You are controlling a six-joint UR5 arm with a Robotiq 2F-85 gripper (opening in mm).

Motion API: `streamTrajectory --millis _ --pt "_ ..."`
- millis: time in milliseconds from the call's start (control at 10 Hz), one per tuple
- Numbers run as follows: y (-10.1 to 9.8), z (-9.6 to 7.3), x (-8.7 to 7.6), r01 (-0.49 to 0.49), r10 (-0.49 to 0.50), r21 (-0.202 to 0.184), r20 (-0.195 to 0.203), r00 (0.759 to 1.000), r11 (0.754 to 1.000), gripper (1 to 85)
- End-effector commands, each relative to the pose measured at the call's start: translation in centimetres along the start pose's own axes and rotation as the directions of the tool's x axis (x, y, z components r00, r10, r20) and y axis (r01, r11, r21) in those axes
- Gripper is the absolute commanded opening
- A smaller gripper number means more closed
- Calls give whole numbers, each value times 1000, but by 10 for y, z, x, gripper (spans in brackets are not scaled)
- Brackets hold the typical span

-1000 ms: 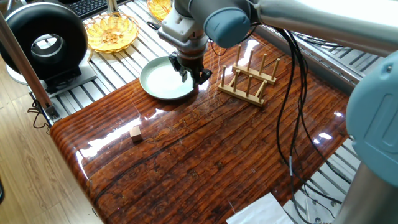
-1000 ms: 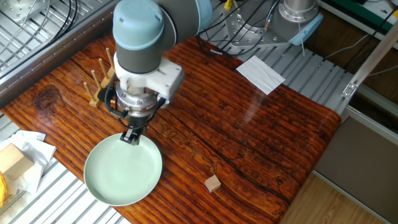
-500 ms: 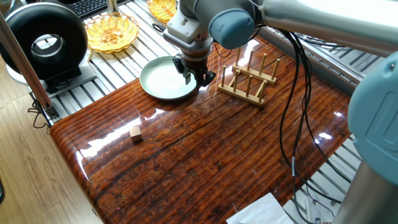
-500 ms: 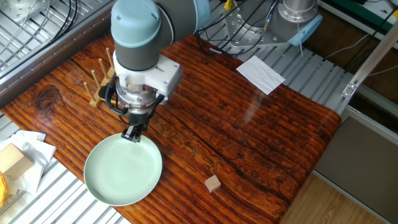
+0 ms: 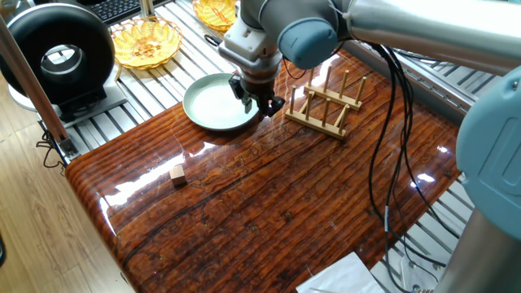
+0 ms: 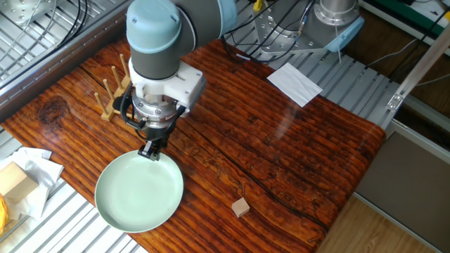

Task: Put the dish on the dish rack

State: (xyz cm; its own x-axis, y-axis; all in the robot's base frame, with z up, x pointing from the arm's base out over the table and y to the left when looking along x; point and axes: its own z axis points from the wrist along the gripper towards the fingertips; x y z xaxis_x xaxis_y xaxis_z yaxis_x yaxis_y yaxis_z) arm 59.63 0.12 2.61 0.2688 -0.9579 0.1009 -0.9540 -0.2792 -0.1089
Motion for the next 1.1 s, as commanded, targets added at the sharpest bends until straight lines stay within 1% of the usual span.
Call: streamTrajectory --millis 0,400,500,600,700,800,900,1000 --pt "-2 3 -1 -12 12 16 7 1000 1000 393" --pt "0 9 -3 -27 27 24 13 1000 999 363" --pt "-5 10 -3 -35 35 46 8 999 998 293" --pt "-9 11 1 -40 40 68 -5 999 997 110" --pt "-7 11 3 -45 46 61 -16 999 997 10" --pt "-4 9 2 -62 62 47 -14 998 997 10" --pt "0 -2 4 -81 83 34 -39 996 996 10" --pt "-3 -21 11 -78 81 33 -104 991 996 10"
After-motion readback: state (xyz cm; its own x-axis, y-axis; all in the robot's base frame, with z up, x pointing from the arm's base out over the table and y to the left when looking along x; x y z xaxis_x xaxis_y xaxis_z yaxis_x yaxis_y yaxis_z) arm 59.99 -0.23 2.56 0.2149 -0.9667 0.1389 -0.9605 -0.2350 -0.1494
